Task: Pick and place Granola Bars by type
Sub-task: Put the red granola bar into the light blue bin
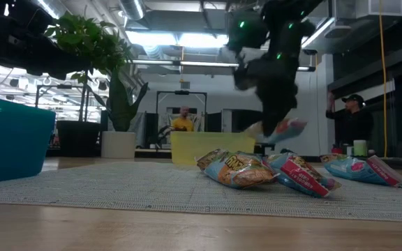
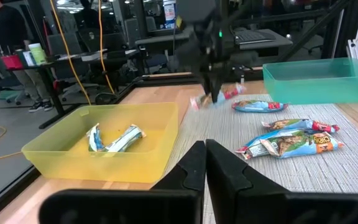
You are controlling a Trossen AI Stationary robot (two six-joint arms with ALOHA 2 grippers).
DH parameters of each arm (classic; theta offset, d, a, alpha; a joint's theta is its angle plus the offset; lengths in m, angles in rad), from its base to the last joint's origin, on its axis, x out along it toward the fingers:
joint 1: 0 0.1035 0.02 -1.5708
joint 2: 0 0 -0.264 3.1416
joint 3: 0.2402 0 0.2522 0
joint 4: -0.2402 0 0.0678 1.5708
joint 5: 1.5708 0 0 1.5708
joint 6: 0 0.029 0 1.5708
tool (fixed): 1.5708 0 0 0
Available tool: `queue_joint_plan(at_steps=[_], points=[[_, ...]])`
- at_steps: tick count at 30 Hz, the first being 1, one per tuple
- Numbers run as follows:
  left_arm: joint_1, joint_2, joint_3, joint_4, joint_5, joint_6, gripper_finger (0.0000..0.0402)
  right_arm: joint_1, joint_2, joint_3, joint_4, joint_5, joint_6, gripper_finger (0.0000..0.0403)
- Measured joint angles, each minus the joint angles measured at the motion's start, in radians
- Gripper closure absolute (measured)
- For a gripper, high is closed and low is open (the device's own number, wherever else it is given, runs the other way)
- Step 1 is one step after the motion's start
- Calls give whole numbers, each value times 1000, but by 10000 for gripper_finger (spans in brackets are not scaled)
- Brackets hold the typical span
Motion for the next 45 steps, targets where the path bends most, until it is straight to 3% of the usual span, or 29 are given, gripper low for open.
queue_joint_plan(at_steps=[8, 18, 26, 31, 36, 42, 45], points=[[0, 0, 0, 0, 0, 0, 397, 76, -248, 0, -146, 98, 3, 387], [0, 0, 0, 0, 0, 0, 394, 190, -573, 0, -157, 198, 39, 383], [0, 0, 0, 0, 0, 0, 397, 280, -736, 0, -183, 239, 111, 385], [0, 0, 0, 0, 0, 0, 393, 358, -797, 0, -236, 177, 108, 380], [0, 0, 0, 0, 0, 0, 398, 462, -835, 0, -278, 49, 120, 379], [0, 0, 0, 0, 0, 0, 394, 593, -846, 1, -300, -101, 258, 378], [0, 0, 0, 0, 0, 0, 394, 655, -842, 1, -325, -114, 343, 379]])
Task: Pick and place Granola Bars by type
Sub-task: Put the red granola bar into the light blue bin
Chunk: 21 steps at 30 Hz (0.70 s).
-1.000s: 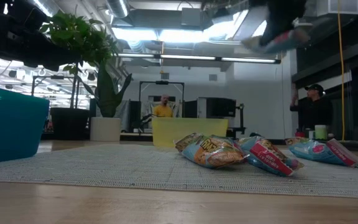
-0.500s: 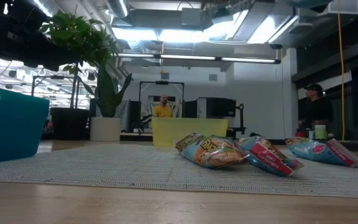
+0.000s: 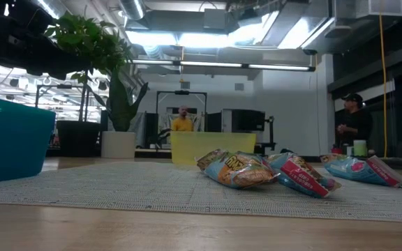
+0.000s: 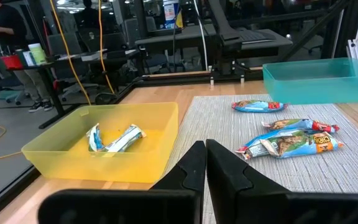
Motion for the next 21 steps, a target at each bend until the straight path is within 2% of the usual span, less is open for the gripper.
queue_joint_plan(at_steps=[4, 11, 14, 21], points=[[0, 0, 0, 0, 0, 0, 397, 65, 4, 0, -20, 26, 78, 388], [0, 0, 0, 0, 0, 0, 394, 163, 34, 0, -24, 192, 223, 386], [0, 0, 0, 0, 0, 0, 394, 198, 81, 0, -33, 226, 275, 385], [0, 0, 0, 0, 0, 0, 398, 256, 253, 0, -121, 227, 394, 388]])
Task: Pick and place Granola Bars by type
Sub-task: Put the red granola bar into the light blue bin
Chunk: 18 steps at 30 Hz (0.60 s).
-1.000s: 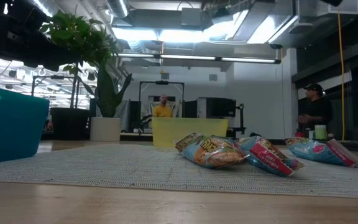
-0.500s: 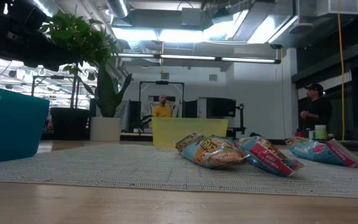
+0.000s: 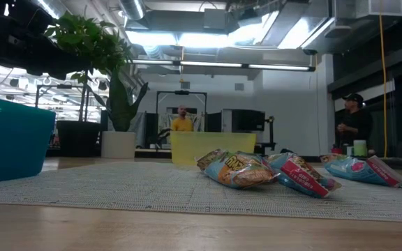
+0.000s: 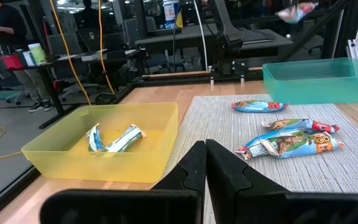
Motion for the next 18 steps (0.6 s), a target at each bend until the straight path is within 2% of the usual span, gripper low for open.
queue_joint_plan(at_steps=[6, 13, 18], points=[[0, 0, 0, 0, 0, 0, 393, 23, 101, -36, 30, 1, -15, 377], [0, 0, 0, 0, 0, 0, 398, 43, 85, -282, 392, -21, 1, 376], [0, 0, 0, 0, 0, 0, 394, 44, 83, -394, 461, -76, 61, 376]])
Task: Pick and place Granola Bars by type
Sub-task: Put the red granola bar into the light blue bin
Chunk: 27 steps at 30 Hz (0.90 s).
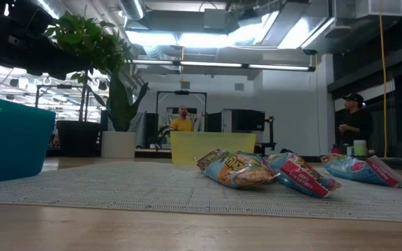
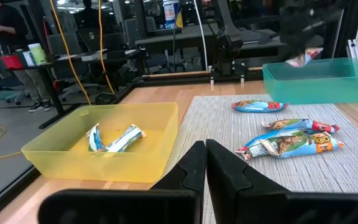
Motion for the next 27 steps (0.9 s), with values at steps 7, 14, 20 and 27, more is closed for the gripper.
queue_joint_plan(at_steps=[7, 14, 20, 27], points=[[0, 0, 0, 0, 0, 0, 398, 0, 0, -89, 89, -1, 13, 375], [0, 0, 0, 0, 0, 0, 394, 0, 0, -172, 171, -2, 21, 375], [0, 0, 0, 0, 0, 0, 397, 0, 0, -198, 187, -18, 36, 374], [0, 0, 0, 0, 0, 0, 394, 0, 0, -198, 199, -19, 20, 347]])
